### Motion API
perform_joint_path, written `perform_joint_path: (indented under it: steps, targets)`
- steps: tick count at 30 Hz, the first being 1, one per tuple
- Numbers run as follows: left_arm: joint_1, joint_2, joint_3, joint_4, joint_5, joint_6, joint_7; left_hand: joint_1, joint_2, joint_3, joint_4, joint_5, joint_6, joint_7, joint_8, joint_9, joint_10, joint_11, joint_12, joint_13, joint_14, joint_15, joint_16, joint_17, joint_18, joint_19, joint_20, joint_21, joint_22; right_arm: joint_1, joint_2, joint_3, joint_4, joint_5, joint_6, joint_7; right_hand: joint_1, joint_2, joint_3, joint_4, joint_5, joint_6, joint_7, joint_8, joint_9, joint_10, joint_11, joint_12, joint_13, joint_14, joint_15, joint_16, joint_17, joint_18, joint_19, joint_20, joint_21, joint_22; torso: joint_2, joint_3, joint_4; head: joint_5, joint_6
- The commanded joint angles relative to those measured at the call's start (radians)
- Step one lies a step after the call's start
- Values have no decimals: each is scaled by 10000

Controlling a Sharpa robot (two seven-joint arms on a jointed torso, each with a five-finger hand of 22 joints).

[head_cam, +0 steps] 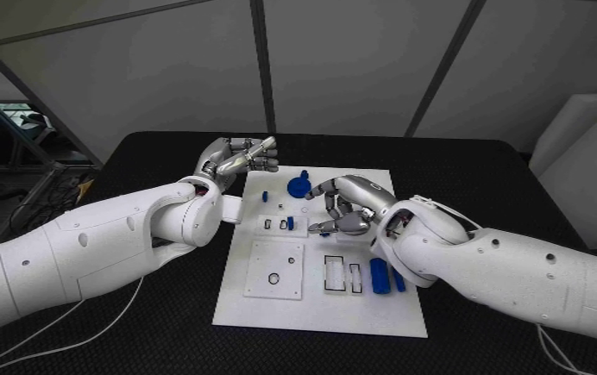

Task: Assemble the parts on the task board

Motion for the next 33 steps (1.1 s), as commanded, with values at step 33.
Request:
perform_joint_path:
  steps: [33]
  targets:
    - [2217, 1610, -1629, -1329, -8940, 5177, -9046, -2204, -132, -1777, 1640, -246, -356, -1309, 3865, 4847, 1713, -1473, 9491, 9184, 3511, -1533, 13520, 13303, -1310, 4460, -1539, 8890, 10125, 1312, -1850, 362, -829, 5484, 660, 2717, 1002, 341, 1945, -81, 966, 2622, 241, -761, -127, 1808, 338, -9095, -8556, -1873, 633, -11795, -8887, 790, -2518, 527, -7864, -7003, -521, 266, -202, 288, -411]
